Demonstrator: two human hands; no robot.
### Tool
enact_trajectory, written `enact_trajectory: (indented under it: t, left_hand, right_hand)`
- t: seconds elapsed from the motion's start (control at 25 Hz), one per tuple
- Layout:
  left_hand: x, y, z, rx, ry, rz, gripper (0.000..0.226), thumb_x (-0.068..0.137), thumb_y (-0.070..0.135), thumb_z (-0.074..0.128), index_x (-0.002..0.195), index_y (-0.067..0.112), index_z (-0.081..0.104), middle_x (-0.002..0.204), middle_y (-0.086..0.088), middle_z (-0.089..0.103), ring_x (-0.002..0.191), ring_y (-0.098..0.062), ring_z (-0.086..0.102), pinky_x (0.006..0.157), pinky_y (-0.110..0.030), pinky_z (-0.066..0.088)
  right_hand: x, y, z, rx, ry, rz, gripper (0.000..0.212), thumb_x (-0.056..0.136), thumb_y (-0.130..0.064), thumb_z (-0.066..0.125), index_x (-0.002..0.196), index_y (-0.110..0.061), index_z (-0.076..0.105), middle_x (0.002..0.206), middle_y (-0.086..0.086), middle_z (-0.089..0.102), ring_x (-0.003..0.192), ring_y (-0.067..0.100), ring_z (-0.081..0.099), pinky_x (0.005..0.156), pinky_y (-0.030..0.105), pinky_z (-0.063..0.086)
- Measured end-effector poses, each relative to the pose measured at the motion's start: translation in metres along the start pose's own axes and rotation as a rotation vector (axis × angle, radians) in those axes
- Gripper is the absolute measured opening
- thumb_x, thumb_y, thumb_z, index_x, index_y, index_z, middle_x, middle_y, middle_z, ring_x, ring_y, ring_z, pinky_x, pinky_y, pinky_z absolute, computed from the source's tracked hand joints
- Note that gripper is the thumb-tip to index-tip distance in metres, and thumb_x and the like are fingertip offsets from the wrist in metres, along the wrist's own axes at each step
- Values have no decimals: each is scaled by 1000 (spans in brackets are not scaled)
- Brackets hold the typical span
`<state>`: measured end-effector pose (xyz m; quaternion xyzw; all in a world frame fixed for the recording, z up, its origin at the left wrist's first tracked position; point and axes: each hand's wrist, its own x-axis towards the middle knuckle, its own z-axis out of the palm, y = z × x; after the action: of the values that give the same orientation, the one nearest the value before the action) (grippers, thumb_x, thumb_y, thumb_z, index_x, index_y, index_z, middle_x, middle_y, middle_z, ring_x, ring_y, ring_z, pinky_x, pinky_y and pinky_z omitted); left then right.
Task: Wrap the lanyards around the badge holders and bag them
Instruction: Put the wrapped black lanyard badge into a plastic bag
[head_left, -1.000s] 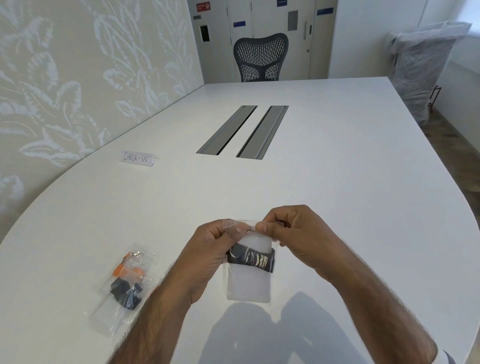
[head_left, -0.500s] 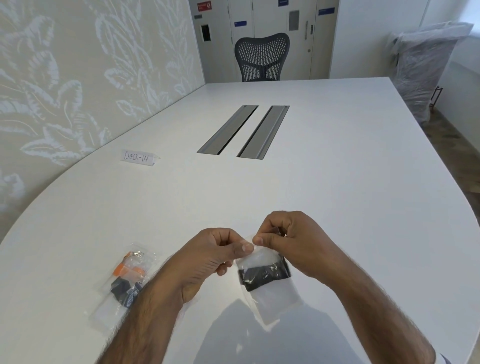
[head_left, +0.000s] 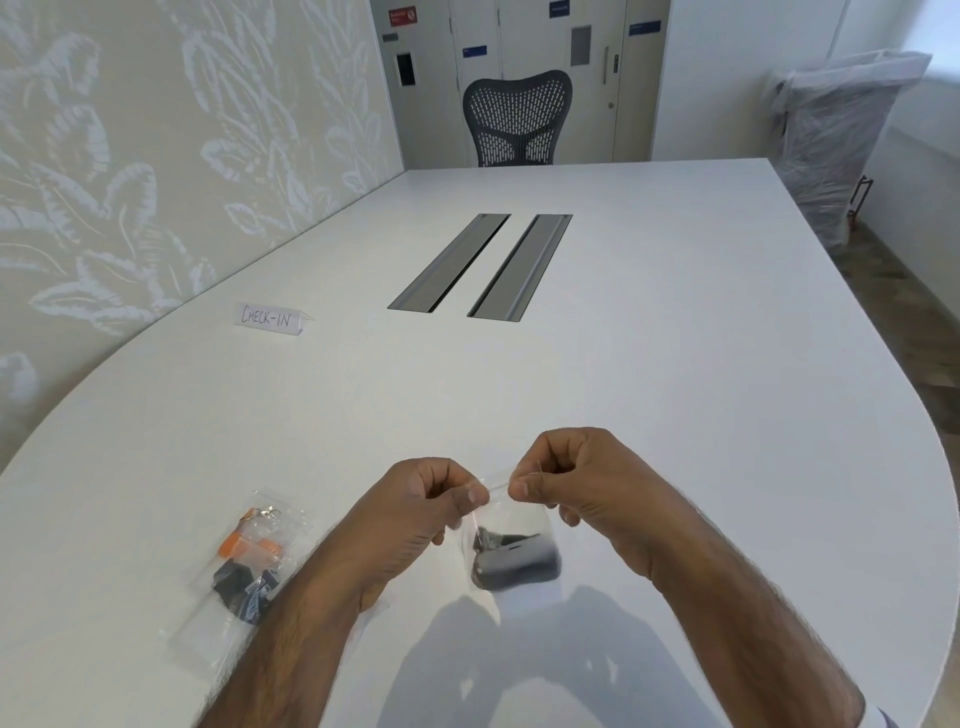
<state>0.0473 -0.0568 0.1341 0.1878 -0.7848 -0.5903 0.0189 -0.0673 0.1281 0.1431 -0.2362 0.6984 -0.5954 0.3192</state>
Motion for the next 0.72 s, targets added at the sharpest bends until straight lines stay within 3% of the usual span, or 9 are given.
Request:
enact_trajectory:
  t: [0.12,0.24,0.4,0.44,0.52,0.6,0.64,0.72]
  left_hand:
    - [0,-1,3,0,28,30,13,93,28,73,86,18,70,75,10,64,72,-7,55,73,-28,46]
    - [3,-10,15,-86,21,-36,12,95,23,70,88,17,63,90,2,70,84,-10,62,83,-37,52]
    - [8,-27,30,-153,88,-117,9,98,18,63,90,15,59,102,-4,74,85,-14,66,76,-34,58]
    - [10,-28,30,-149,103,-110,8,100,16,59,92,15,59,104,-2,76,85,-12,68,73,-33,59]
    - [12,-30,30,-150,114,-116,9,103,15,53,97,13,59,104,2,78,82,-8,70,68,-30,59]
    - [12,-33,31,-173,127,-144,13,107,18,50,100,10,57,103,2,78,83,-10,70,66,-30,58]
    - [13,-35,32,-189,132,-162,14,107,20,50,101,9,57,103,1,79,85,-14,70,66,-31,58]
    - [15,-38,34,-238,150,-188,14,105,23,54,102,9,58,106,-3,78,91,-20,69,69,-35,59]
  right_hand:
    - [1,3,-1,131,8,31,5,84,-10,78,80,-11,74,76,0,67,69,13,53,63,27,41]
    - [5,14,7,80,53,49,5,88,-12,75,83,-13,74,80,-2,69,75,10,59,69,25,44]
    - [8,37,19,18,109,22,6,91,-13,72,89,-18,75,87,-5,74,79,8,64,66,16,48]
    - [9,41,18,25,113,10,10,90,-14,74,97,-22,74,93,-5,75,83,9,66,69,19,51]
    - [6,51,14,-23,67,39,38,84,-14,81,115,-30,67,106,-4,72,93,12,69,73,23,57]
    - [0,59,12,-206,-12,135,64,77,-13,85,128,-37,55,108,-4,67,95,13,68,71,21,56]
    - [-3,63,13,-296,-50,181,69,76,-13,85,130,-39,50,103,-3,67,91,12,67,68,19,53]
    - [-4,71,15,-345,-63,228,59,77,-13,83,126,-33,55,87,-2,66,77,11,63,62,18,47]
